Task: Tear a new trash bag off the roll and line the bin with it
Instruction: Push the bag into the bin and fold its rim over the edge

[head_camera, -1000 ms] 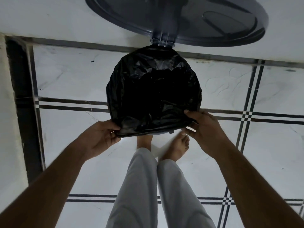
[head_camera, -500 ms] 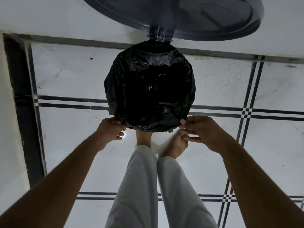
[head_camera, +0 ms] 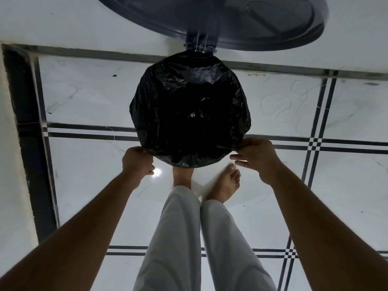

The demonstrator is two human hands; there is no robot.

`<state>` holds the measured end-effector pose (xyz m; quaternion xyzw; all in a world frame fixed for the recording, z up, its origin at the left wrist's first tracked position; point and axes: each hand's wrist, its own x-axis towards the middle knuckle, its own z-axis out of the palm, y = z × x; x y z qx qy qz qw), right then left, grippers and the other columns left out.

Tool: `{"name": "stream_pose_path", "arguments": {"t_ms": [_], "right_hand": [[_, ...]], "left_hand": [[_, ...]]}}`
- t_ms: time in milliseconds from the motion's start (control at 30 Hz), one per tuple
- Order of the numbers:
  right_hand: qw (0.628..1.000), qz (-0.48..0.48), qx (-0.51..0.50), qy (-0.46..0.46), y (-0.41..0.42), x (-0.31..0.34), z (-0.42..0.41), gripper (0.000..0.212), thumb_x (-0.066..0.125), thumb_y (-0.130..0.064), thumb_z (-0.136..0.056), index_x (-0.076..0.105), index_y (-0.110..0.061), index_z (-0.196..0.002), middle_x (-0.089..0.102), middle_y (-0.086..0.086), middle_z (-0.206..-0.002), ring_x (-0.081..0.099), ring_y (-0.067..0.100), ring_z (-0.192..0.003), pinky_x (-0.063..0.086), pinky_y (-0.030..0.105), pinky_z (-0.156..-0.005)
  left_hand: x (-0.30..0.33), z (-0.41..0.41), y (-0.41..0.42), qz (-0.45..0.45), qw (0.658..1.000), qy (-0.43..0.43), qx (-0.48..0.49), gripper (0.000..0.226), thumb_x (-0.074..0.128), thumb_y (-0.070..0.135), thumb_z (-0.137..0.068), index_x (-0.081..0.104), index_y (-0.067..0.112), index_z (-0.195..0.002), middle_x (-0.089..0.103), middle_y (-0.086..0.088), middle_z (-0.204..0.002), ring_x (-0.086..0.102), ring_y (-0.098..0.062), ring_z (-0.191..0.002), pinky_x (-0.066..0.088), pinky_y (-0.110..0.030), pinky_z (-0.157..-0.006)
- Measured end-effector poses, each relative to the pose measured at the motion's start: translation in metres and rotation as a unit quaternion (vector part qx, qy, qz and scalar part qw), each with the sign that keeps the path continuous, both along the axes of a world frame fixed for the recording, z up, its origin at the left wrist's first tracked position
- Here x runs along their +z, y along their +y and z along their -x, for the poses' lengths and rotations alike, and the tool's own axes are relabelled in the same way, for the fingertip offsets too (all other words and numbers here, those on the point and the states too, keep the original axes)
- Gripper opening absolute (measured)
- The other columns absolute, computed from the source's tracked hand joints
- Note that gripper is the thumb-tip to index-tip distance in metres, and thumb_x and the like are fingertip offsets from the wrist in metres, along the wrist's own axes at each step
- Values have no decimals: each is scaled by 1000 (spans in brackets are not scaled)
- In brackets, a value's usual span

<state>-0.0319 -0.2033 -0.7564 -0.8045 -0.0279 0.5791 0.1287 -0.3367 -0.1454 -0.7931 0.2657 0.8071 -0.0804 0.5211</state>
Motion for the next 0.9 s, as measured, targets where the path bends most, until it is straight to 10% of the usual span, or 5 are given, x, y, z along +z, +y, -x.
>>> {"name": "stream_pose_path", "arguments": {"t_ms": [167, 333, 633, 800, 900], "right_hand": [[980, -67, -39, -182, -8, 19, 16, 48, 63, -31, -97, 67, -25, -144, 77, -5, -128, 74, 23, -120, 57, 46, -110], [977, -176, -79, -87, 10, 33, 54, 67, 49, -59, -111, 35, -35, -172, 47, -13, -171, 45, 11, -155, 38, 33, -124], [985, -155, -33, -69, 20, 18, 58, 91, 29, -82, -99, 17, -38, -177, 25, -7, -184, 26, 24, -169, 25, 58, -136], [963, -195, -80, -169, 18, 22, 50, 72, 52, -60, -110, 36, -27, -172, 44, -5, -174, 42, 18, -161, 38, 48, -131], [956, -227, -79, -169, 23, 29, 54, 54, 56, -51, -112, 49, -33, -163, 59, -31, -152, 52, -13, -140, 45, 27, -120]], "left_hand": [[29, -17, 0, -163, 959, -24, 231, 26, 49, 30, -106, 64, 14, -93, 75, -20, -109, 74, -39, -98, 66, -49, -88], [57, -36, 3, -208, 924, -98, 305, 51, 36, 64, -107, 73, 32, -97, 78, 6, -117, 72, -19, -114, 60, -41, -101], [22, -3, 22, 4, 938, -176, 298, 30, 43, 12, -104, 72, 19, -105, 74, -3, -98, 68, -26, -110, 57, -42, -104], [14, 5, 39, 6, 965, -62, 256, 28, 43, 4, -105, 66, 16, -94, 69, -3, -100, 68, -16, -91, 55, -33, -93], [23, 1, 52, -110, 953, -32, 282, 27, 45, 5, -106, 56, 16, -84, 61, -3, -86, 61, -17, -78, 52, -26, -70]]}}
